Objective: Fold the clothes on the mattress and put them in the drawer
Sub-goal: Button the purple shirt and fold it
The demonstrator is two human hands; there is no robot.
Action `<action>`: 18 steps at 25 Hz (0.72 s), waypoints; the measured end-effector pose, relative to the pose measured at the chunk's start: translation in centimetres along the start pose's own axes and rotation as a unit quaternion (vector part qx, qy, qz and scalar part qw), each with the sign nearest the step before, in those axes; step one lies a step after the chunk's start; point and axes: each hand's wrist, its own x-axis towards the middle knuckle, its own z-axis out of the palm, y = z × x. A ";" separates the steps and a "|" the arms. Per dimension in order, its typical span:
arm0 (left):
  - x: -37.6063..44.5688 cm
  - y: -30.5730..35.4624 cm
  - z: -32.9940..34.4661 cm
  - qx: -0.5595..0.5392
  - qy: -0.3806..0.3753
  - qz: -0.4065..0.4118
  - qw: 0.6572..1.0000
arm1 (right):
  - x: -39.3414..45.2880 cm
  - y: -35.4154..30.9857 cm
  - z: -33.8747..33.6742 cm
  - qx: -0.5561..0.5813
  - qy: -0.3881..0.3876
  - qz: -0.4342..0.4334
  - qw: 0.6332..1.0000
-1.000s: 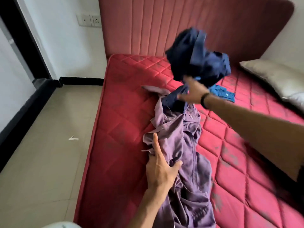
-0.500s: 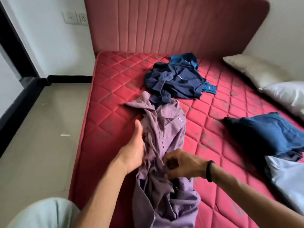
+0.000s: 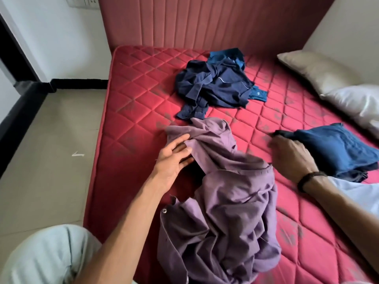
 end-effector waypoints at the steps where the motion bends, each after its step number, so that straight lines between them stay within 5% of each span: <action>1: 0.0 0.0 0.1 -0.004 -0.018 0.004 1.000 | -1.0 -1.4 0.3 0.137 0.051 -0.022 0.989; 2: -0.2 -0.1 0.2 -0.017 -0.047 0.000 0.999 | -2.1 -3.4 0.7 0.236 0.024 -0.042 0.971; 4: -0.5 0.0 0.8 -0.043 -0.130 -0.013 0.990 | -3.7 -6.8 2.3 0.245 -0.094 -0.096 0.960; 6: -0.9 0.4 1.3 -0.010 -0.179 -0.008 0.984 | -3.1 -7.1 4.3 0.203 -0.038 -0.126 0.970; 9: -0.3 -1.1 0.9 0.257 -0.059 0.062 0.962 | 0.4 -2.2 3.8 0.354 0.157 0.131 0.912; 11: -0.5 -3.1 0.8 0.408 -0.008 0.059 0.911 | 1.1 1.7 2.8 0.313 0.155 0.330 0.877; 12: -0.8 -3.8 1.4 0.443 -0.035 0.054 0.894 | 0.5 2.6 2.8 0.254 0.139 0.363 0.886; 13: -1.0 -4.5 2.1 0.467 -0.078 0.056 0.879 | -0.2 3.0 3.1 0.211 0.137 0.325 0.912; 15: -2.1 -5.3 4.3 0.519 -0.187 0.050 0.833 | -1.8 1.8 3.4 0.189 0.136 0.111 0.966; 18: -5.1 -6.5 7.5 0.585 -0.377 -0.033 0.717 | -4.1 -0.5 4.0 0.091 -0.125 -0.103 0.983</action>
